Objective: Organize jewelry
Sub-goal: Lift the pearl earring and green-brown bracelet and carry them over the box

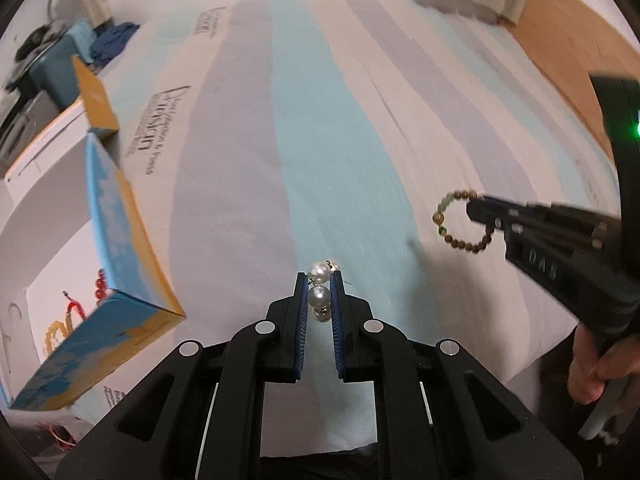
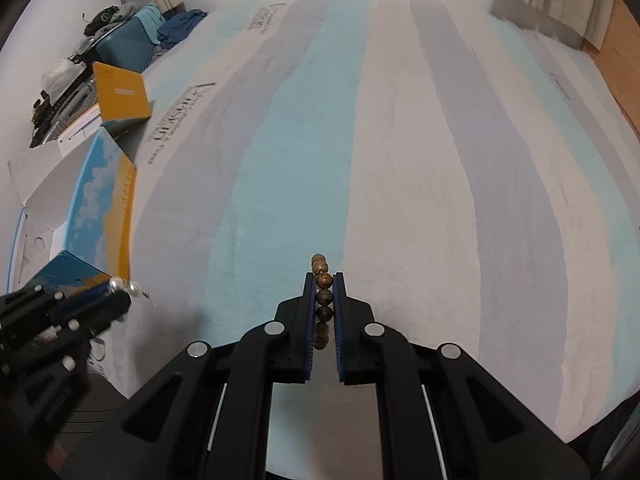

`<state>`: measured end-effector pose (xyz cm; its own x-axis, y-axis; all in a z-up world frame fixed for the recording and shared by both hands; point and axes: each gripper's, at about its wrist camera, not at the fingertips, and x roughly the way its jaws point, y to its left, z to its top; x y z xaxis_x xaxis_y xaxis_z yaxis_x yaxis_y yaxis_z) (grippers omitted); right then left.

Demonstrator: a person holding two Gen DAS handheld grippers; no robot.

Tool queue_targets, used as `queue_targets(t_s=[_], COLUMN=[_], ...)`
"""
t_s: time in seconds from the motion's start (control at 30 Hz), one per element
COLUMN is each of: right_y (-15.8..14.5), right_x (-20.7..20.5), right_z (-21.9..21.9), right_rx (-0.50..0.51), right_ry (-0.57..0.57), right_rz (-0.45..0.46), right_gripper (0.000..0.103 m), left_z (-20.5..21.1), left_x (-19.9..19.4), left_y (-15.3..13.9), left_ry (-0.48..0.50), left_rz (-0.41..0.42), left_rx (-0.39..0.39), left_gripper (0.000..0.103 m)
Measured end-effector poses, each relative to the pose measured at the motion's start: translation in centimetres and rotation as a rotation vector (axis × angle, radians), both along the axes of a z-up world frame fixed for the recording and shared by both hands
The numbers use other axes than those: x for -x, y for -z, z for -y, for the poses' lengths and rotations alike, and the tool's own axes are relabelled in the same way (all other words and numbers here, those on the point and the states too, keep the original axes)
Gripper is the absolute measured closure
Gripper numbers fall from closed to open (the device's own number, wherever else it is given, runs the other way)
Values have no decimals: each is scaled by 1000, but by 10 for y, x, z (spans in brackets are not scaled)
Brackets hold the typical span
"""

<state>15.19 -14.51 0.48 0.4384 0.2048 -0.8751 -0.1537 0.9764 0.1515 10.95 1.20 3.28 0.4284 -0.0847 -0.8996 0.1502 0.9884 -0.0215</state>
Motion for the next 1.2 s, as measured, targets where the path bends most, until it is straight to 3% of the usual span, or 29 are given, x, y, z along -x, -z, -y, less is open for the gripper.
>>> queue_targets(t_s=[0.5,1.2], right_y=[-50,-94], right_x=[1,12], right_z=[-68,-238], right_rx=[-25,-46], right_ry=[-76,-290], right_rz=[74,138], right_gripper=[96,96], left_z=[-84,-247], left_x=[4,46], left_y=[-48,-79], left_ry=[-164,-398], left_rz=[69,97], left_rx=[-25,-40], left_gripper=[93,93])
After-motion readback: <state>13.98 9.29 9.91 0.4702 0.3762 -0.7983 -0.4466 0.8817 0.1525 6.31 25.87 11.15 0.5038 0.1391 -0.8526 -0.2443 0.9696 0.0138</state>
